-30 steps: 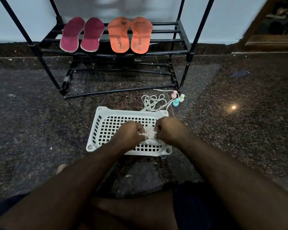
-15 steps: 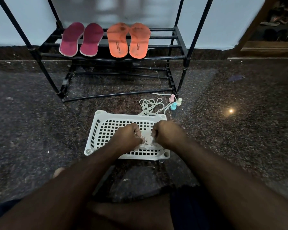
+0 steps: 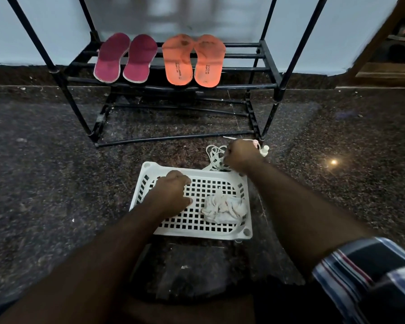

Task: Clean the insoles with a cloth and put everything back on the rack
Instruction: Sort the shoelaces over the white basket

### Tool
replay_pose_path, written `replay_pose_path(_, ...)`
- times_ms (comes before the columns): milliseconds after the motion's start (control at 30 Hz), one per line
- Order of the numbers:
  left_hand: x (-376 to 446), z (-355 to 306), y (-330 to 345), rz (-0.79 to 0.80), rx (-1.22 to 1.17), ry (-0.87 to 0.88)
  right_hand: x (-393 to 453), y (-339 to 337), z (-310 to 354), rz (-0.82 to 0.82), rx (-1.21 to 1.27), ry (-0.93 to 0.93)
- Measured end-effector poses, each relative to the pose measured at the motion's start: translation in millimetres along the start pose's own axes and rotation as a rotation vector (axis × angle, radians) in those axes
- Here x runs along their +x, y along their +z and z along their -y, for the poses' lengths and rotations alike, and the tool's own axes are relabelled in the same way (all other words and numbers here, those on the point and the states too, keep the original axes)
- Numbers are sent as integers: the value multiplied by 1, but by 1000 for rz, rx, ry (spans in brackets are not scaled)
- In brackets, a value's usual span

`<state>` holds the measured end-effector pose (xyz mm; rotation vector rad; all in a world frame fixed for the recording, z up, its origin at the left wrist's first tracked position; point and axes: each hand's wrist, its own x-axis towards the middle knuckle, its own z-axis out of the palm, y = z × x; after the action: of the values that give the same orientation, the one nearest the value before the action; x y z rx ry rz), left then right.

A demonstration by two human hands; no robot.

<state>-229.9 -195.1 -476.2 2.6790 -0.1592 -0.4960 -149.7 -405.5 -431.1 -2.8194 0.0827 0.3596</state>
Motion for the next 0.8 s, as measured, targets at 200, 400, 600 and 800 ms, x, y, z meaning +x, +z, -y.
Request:
replay_pose_path(200, 0, 4, 4, 58, -20, 20, 29, 33, 25, 57, -147, 60)
replay_pose_path(400, -2, 3, -10, -72, -214, -17, 22, -7, 22, 6, 208, 89)
replay_pose_path(600, -29, -17, -58, -257, -632, -23, -35, -84, 42, 42, 788, -185)
replay_pose_path(800, -64, -31, -97, -321, -864, 114, -88, -89, 64, 87, 785, -399)
